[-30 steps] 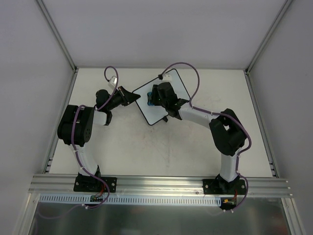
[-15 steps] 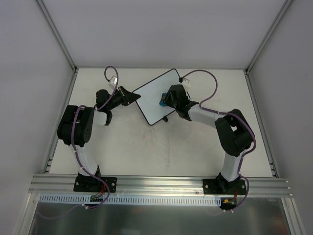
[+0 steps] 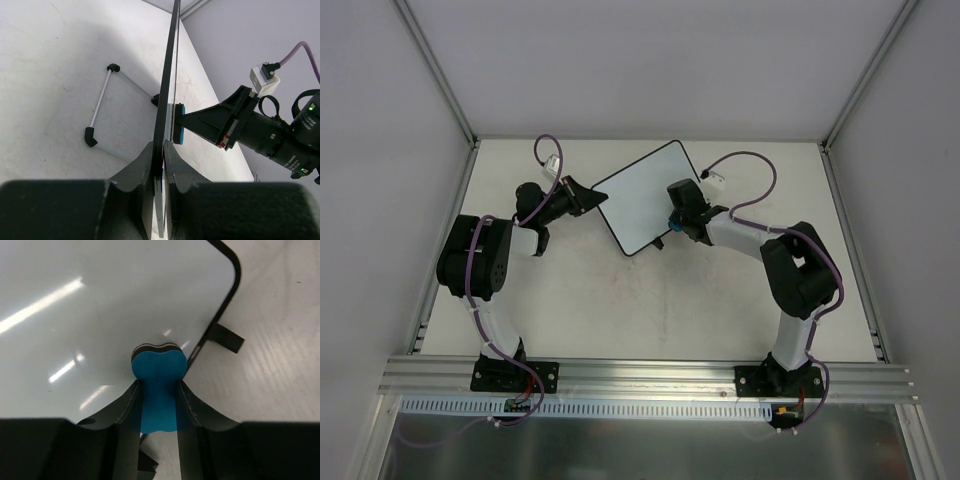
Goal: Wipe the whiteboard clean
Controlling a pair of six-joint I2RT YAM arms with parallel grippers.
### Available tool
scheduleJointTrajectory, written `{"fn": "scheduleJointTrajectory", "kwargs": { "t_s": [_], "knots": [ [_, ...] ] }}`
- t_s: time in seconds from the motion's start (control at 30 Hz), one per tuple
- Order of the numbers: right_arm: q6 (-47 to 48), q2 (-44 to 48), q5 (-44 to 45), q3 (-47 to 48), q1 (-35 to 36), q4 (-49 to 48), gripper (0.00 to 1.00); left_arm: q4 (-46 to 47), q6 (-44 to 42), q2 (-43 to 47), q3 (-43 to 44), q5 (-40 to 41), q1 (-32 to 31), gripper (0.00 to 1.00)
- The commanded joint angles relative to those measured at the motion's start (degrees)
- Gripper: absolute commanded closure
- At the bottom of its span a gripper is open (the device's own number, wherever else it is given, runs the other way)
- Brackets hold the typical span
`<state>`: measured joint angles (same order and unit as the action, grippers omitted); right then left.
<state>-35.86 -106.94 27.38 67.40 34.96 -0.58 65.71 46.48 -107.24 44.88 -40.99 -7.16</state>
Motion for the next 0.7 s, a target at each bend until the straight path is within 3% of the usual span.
{"fn": "scheduleJointTrajectory", "kwargs": {
  "t_s": [0.0,0.67],
  "knots": [
    [-1.8,-5.0,1.8,-2.1,-0.6,12.2,1.00,0.5,-3.9,1.9,0.3,-1.4,-0.8,1.00],
    [11.1,-2.0,-2.8,-1.1,5.0,-0.7,1.00,0.5,-3.9,1.9,0.2,-1.5,-0.8,1.00]
  ]
}}
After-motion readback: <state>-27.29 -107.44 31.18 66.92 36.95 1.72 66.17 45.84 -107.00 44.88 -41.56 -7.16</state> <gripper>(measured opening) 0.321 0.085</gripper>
